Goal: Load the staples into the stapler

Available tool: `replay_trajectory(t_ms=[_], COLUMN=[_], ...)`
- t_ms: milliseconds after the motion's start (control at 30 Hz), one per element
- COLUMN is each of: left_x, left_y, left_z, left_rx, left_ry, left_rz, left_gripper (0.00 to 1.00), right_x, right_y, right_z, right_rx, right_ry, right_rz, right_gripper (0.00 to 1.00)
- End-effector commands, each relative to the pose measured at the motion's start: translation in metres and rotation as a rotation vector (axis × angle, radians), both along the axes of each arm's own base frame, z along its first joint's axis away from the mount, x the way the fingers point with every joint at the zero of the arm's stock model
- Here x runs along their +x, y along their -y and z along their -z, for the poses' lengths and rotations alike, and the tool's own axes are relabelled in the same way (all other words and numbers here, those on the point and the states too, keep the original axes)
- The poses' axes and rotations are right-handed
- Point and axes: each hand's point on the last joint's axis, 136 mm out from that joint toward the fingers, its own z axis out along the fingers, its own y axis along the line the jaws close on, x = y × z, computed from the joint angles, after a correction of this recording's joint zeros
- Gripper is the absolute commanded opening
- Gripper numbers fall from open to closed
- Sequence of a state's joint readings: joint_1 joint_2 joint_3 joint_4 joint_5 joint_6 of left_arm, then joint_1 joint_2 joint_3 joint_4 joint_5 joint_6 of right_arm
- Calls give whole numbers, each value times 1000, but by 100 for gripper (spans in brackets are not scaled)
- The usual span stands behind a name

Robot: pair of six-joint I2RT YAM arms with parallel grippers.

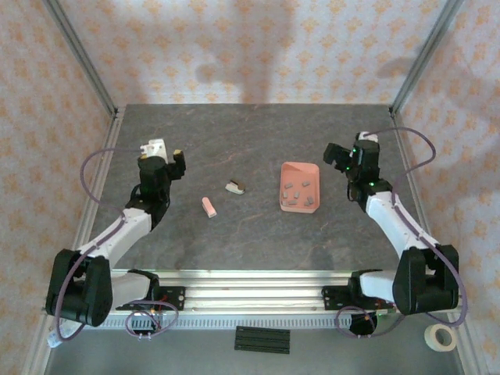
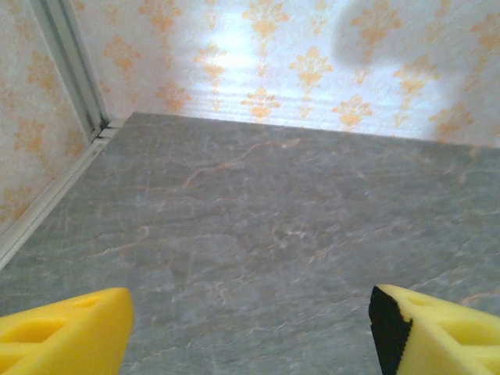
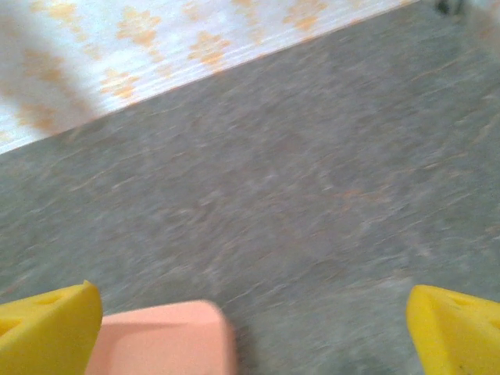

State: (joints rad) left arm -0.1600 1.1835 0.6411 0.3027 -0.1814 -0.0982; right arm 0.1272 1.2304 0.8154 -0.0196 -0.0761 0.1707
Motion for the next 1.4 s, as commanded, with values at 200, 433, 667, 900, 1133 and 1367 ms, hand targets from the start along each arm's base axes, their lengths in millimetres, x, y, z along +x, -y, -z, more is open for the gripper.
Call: replay_trajectory(t_ms=[200, 433, 667, 900, 1133, 1367], left_x=[-38, -72, -96, -100, -94, -86], left_y=[50, 88, 113, 115, 130, 132], left_z=[18, 36, 59, 83, 110, 129], left_rx=[-163, -221, -187, -149, -185, -192], left_ry=[-370, -614, -856, -999, -1066, -1102], left_rz=[64, 94, 76, 28, 48, 34], left_gripper=[69, 60, 56, 56, 56, 56], right_x=[-43, -67, -73, -75, -78, -78], right_y=[-61, -98, -107, -111, -116, -120], right_z=[6, 19, 25, 26, 30, 34], right_rx=[188, 240, 272, 254, 256, 242], right_ry=[-91, -107, -129, -156, -181, -203], right_rz=[-9, -37, -49, -81, -111, -134], right_gripper=[99, 99, 99, 99, 99, 99])
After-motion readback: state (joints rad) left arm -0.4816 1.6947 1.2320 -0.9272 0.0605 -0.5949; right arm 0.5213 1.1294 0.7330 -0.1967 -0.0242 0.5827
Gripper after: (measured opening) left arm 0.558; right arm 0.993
